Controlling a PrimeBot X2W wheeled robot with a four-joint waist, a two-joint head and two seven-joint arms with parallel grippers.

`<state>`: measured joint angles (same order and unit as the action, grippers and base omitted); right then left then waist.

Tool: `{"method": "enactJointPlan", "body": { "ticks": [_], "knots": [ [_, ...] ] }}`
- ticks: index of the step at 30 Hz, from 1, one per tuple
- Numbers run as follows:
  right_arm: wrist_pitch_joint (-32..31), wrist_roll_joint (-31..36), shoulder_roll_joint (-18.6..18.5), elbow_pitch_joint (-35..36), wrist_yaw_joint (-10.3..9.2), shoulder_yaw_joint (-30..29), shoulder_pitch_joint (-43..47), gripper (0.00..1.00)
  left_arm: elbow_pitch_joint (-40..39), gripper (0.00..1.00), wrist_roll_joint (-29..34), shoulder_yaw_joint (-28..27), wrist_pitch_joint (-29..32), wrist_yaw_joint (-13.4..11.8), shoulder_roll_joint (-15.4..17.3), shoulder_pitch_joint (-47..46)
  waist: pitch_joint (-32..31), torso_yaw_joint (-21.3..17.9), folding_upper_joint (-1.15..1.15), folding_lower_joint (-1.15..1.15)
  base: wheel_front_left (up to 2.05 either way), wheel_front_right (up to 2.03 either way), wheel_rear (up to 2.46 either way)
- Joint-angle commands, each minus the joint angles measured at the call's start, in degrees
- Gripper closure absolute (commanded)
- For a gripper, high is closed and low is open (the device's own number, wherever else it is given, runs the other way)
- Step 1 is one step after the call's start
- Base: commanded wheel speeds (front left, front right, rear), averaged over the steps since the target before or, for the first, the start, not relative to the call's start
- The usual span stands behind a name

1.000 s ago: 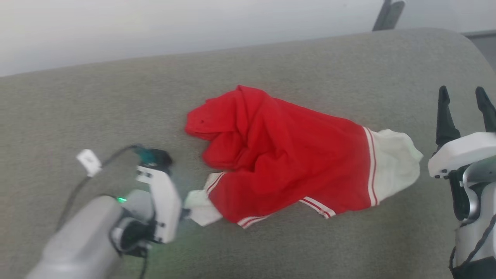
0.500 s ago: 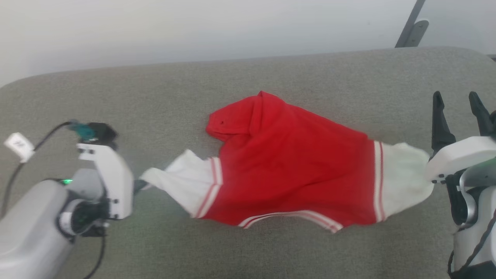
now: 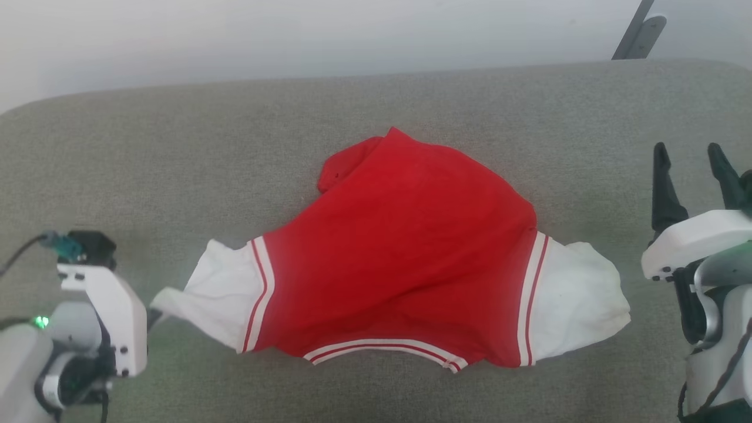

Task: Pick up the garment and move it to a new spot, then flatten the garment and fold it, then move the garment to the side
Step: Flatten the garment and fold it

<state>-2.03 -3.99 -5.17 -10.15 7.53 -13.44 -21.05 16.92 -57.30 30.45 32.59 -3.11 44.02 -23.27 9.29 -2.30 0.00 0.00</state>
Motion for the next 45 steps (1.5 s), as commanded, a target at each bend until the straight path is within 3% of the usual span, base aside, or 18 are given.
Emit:
{"method": "enactJointPlan", "body": {
  "ticks": [1,3,5,6,7,15,28,34,45],
  "knots": [
    [0.18,-0.1,0.09,-0.17,-0.08,0.09,0.52,0.0,0.27,1.0,0.38,0.13,-0.28,-0.17,-0.16,0.93,0.09,0.0,0.0,0.0,0.0,0.0,0.0],
    [0.2,-0.19,0.14,-0.25,-0.08,0.27,0.35,0.0,1.16,1.0,0.67,0.51,-1.51,0.23,-0.85,1.64,0.32,0.02,0.0,0.0,0.0,0.0,0.0],
    [0.13,-0.31,0.08,-0.38,-0.08,0.54,0.06,0.0,2.08,0.55,0.75,1.0,-2.34,0.89,-1.44,2.24,0.55,0.03,0.0,0.0,0.0,0.0,0.0],
    [0.13,-0.45,-0.05,-0.43,-0.08,0.65,-0.09,0.0,2.5,0.13,0.88,1.13,-2.72,1.11,-1.69,2.39,0.62,0.06,0.0,0.0,0.0,0.0,0.0],
    [0.17,-0.6,-0.18,-0.45,-0.08,0.74,-0.23,0.0,2.81,0.0,0.55,1.09,-3.11,1.41,-2.03,2.52,0.68,0.07,0.0,0.0,0.0,0.0,0.0],
    [0.29,-0.81,-1.0,-0.07,-0.08,0.67,-0.5,0.0,1.4,0.0,-0.34,0.11,-3.34,1.98,-0.44,2.88,1.07,0.58,0.0,0.0,0.0,0.0,0.0],
    [0.99,-0.44,-0.33,1.53,-0.08,0.82,0.46,0.0,-7.93,0.0,-2.26,-3.52,1.11,-2.39,5.44,1.29,0.69,0.89,0.0,0.0,0.0,0.0,0.0],
    [0.9,-0.27,0.13,1.69,-0.08,1.31,0.31,0.0,-6.07,0.0,-2.94,-2.03,5.32,-2.77,3.41,-2.5,1.01,0.27,0.0,0.0,0.0,0.0,0.0],
    [0.9,-0.71,-0.3,1.05,-0.08,1.81,-0.26,0.0,4.72,0.0,-2.76,2.02,11.18,-2.32,-1.95,-8.18,1.88,-1.21,0.0,0.0,0.0,0.0,0.0]
  ]
}}
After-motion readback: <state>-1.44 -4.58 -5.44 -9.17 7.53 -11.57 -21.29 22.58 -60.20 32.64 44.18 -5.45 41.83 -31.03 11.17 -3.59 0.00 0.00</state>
